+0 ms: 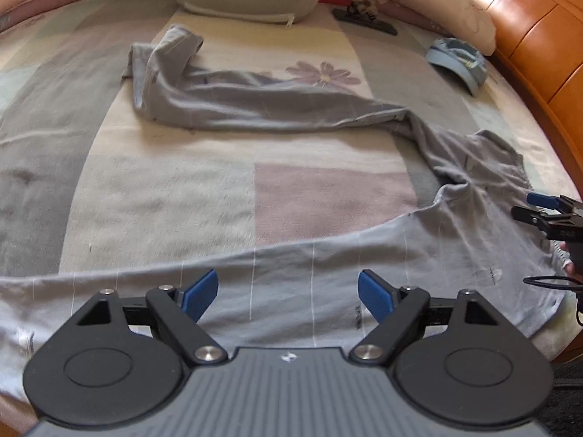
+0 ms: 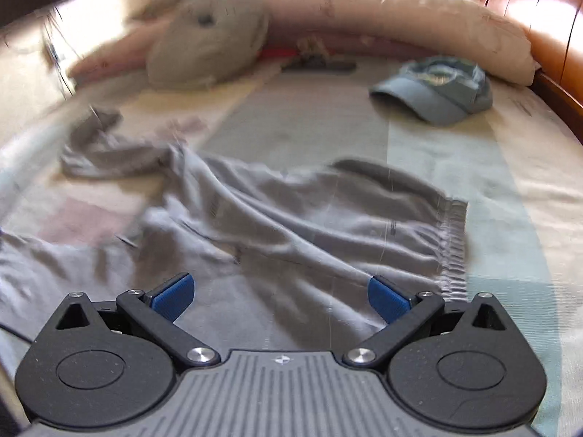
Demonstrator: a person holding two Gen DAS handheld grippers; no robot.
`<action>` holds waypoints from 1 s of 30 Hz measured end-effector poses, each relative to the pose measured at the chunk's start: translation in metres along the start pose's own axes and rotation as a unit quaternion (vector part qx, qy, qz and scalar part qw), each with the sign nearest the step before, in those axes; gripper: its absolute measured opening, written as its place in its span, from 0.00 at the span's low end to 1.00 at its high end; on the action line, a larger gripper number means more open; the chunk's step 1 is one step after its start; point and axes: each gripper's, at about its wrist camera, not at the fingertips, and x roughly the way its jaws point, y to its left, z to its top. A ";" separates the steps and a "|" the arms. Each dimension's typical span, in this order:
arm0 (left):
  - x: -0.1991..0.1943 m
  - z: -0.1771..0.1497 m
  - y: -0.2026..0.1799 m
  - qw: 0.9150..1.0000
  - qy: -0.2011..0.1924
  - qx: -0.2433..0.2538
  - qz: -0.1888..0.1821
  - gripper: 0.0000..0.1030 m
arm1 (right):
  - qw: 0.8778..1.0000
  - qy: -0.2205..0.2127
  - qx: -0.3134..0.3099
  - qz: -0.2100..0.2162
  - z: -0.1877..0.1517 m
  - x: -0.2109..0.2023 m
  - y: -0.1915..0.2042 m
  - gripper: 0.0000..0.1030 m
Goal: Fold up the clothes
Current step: 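Move the open left gripper toward the grey sleeve near the pillow, then grasp the grey sleeve cuff with the left gripper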
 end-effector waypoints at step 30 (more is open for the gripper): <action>0.032 0.116 0.130 0.993 -0.113 0.004 -0.044 0.82 | 0.989 0.025 0.097 -0.104 0.023 -0.004 0.072 1.00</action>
